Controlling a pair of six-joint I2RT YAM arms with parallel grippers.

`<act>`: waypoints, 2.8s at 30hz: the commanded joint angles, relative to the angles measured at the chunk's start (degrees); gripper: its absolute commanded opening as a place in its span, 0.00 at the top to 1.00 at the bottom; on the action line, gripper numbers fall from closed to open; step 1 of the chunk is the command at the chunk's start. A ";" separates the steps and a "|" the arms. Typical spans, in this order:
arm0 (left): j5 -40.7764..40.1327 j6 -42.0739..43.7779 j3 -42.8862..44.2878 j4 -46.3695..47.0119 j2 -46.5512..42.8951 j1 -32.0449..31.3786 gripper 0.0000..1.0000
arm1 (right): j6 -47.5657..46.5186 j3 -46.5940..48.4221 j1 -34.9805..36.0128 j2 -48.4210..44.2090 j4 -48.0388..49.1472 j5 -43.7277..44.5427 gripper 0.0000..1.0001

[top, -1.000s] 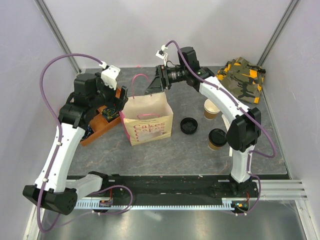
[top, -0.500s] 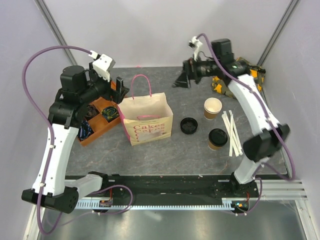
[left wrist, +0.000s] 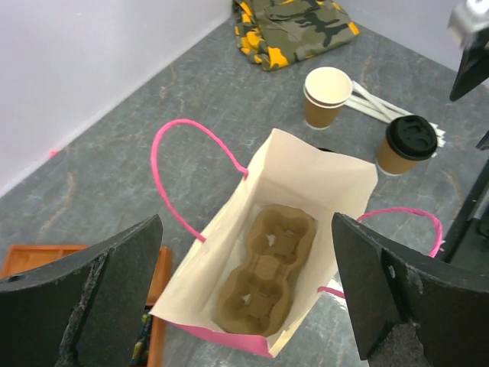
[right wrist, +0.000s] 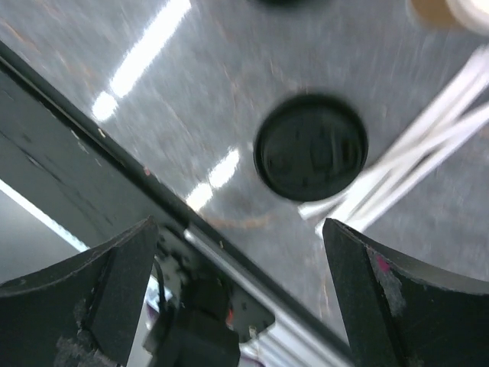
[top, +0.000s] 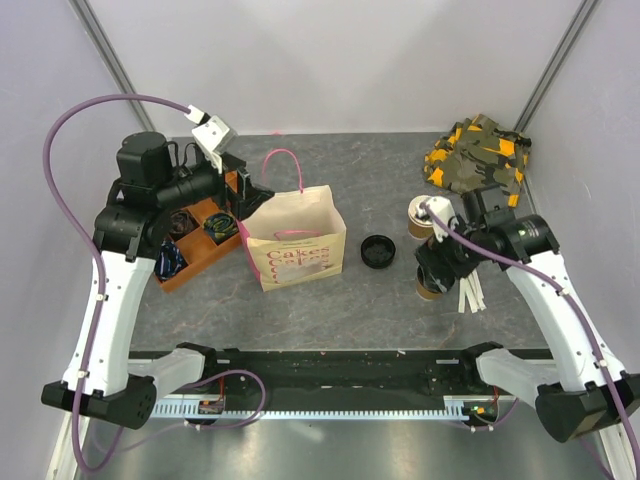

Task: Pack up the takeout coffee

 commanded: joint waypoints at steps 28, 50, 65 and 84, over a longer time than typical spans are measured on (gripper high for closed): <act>2.40 -8.05 -3.54 2.76 -1.21 -0.01 0.00 | -12.71 -7.95 -3.99 13.88 9.41 7.08 0.02; 1.52 -11.57 -3.72 3.38 0.55 -0.01 0.00 | -13.77 -12.52 -4.61 13.44 13.45 6.02 0.03; -2.69 -14.38 -5.74 3.55 0.81 0.69 0.02 | -14.30 -13.84 -4.96 10.98 13.55 4.53 0.18; -4.99 -17.37 -7.67 2.94 1.60 2.27 0.04 | -13.94 -10.76 -5.05 9.57 9.68 4.35 0.28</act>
